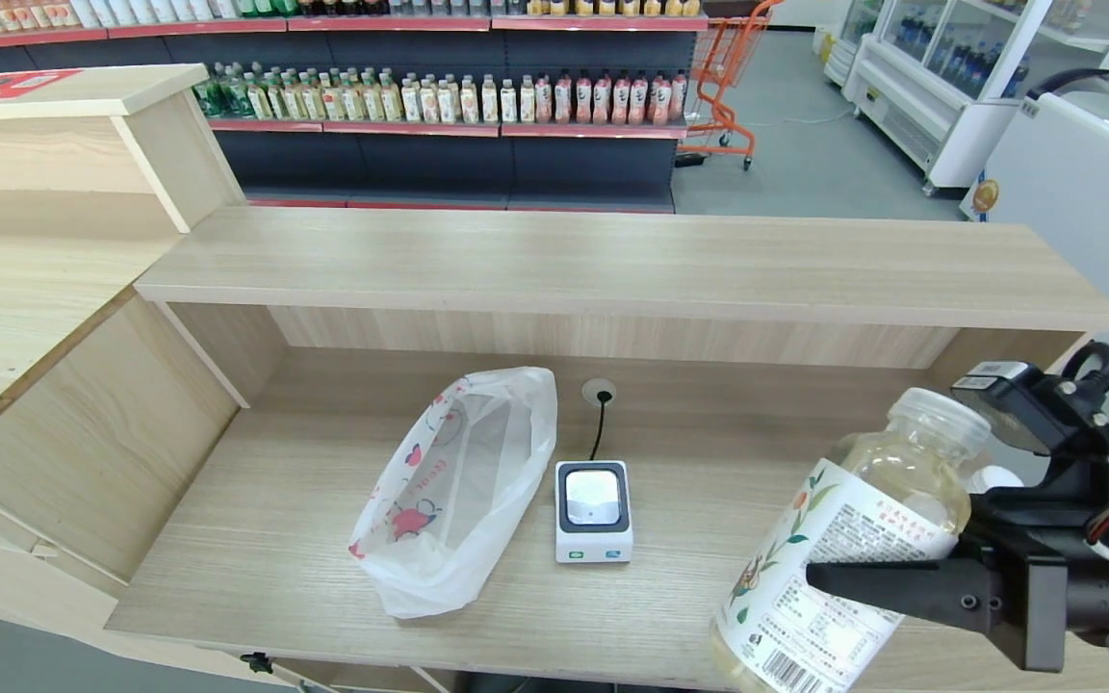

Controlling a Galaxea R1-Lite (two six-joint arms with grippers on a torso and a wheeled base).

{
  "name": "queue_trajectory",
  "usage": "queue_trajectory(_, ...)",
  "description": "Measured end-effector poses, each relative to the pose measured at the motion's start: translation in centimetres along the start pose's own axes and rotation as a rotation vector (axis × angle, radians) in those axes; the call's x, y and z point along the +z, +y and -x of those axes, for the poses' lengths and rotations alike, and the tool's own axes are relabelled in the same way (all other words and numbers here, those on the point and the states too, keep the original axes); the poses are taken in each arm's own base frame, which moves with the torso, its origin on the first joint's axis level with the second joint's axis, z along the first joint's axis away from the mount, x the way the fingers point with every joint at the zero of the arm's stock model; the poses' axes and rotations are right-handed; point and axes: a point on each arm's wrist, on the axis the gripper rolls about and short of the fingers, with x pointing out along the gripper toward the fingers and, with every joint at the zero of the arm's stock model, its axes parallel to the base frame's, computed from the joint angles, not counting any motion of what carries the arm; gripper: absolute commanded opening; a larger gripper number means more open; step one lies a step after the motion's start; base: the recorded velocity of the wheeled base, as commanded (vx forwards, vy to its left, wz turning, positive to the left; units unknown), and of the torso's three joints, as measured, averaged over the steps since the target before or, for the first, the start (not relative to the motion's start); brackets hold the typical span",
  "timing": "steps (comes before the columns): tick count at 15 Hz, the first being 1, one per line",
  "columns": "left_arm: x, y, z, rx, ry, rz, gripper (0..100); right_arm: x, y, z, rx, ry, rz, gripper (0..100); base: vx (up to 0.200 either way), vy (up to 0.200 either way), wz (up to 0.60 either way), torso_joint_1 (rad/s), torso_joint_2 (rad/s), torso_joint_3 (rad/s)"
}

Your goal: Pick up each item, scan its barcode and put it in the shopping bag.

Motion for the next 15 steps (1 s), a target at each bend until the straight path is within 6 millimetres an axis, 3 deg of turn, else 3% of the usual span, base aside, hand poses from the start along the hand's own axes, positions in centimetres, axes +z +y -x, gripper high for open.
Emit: queue_trajectory(15, 0.0, 0.0, 0.0, 0.000, 0.000, 0.000, 100, -0.6, 2.0, 0.4, -0.021, 0.021, -0.051, 0, 0.000, 0.000, 0.00, 0.000, 0.00, 0.000)
